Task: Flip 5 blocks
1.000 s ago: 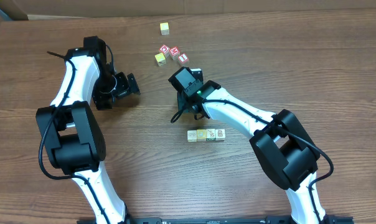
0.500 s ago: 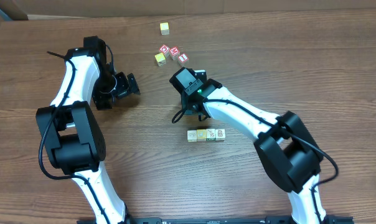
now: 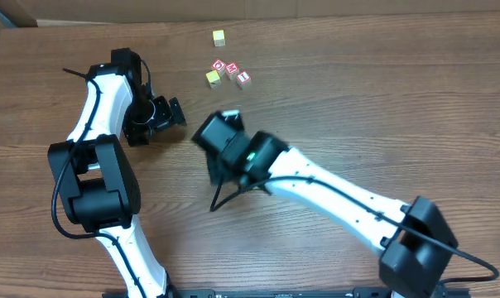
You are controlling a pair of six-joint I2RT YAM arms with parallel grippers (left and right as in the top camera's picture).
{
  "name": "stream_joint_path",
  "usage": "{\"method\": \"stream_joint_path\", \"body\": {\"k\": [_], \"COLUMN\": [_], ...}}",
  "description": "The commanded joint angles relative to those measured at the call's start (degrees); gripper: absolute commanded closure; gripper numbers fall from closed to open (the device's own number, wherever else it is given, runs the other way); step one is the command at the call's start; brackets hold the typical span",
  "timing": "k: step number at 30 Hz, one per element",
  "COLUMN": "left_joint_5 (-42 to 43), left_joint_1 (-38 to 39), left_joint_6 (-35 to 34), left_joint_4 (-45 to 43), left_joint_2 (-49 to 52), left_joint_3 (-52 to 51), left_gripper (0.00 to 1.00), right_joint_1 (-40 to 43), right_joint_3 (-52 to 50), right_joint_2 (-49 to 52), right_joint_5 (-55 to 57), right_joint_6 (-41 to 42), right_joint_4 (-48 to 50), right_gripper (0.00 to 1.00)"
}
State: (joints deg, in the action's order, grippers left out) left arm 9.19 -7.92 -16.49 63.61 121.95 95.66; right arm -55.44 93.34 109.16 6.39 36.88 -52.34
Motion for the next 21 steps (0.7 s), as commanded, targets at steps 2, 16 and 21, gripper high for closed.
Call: {"method": "stream_joint_path", "body": {"k": [2,16,21], "left_joint_5": [-0.22,-0.20,-0.20], "left_joint_1": [0.07,0.07,0.07], "left_joint_6": [-0.07,-0.07,-0.04], "left_joint_4": [-0.02,-0.02,-0.02], "left_joint_2": [-1.25,-1.25,-1.25], "left_joint_3": [0.57,0.57,0.57], "left_gripper": [0.00,0.00,0.00], "right_joint_1": [-2.71,-3.96,-3.85], "right_joint_3": [-1.33,-2.27,-2.27], "right_joint_2": [3.17,12.46,12.46], "right_joint_5": [4.11,7.19,9.33], "right_joint_6": [5.18,6.67,6.64], "right_joint_4": [0.37,1.38,-0.15], "right_gripper": [0.72,0.72,0.71]}}
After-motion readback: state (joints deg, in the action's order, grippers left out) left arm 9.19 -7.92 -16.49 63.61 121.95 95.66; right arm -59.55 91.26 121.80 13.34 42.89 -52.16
